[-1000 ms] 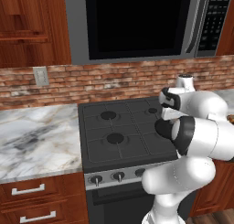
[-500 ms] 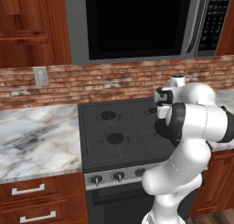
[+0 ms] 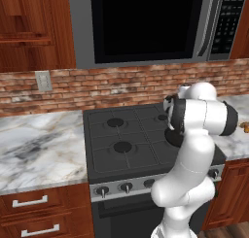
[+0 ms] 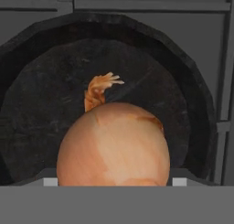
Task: Put the onion and mushroom in the pan. Then turn on the front right burner and set the heat to medium.
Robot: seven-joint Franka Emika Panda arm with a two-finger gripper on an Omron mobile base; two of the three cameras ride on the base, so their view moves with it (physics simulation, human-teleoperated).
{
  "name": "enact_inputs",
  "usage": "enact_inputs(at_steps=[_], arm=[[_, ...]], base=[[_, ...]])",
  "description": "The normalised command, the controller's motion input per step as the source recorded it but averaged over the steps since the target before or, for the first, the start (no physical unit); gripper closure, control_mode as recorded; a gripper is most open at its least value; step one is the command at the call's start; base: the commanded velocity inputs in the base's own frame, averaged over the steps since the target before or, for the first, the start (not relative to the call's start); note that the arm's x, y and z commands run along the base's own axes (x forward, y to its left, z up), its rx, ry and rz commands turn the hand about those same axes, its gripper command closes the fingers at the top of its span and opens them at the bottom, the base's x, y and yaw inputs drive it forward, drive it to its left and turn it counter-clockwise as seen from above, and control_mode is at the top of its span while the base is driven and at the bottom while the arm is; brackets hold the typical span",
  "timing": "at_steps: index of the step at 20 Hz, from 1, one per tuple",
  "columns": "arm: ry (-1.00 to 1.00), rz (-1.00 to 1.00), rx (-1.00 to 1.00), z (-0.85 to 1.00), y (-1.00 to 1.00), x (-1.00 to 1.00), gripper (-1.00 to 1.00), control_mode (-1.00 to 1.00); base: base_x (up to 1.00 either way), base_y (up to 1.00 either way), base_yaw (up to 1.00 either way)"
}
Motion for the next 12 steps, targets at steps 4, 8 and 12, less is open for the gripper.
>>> enact_inputs(at_steps=[4, 8, 12], arm=[[0.00, 0.00, 0.00, -0.12, -0.01, 0.20, 1.00, -1.00], [0.00, 0.00, 0.02, -0.06, 0.00, 0.14, 1.00, -1.00], [0.00, 0.00, 0.05, -0.20, 0.00, 0.01, 1.00, -1.00]], base=[[0.00, 0.00, 0.00], [0.00, 0.00, 0.00], [0.00, 0.00, 0.00]])
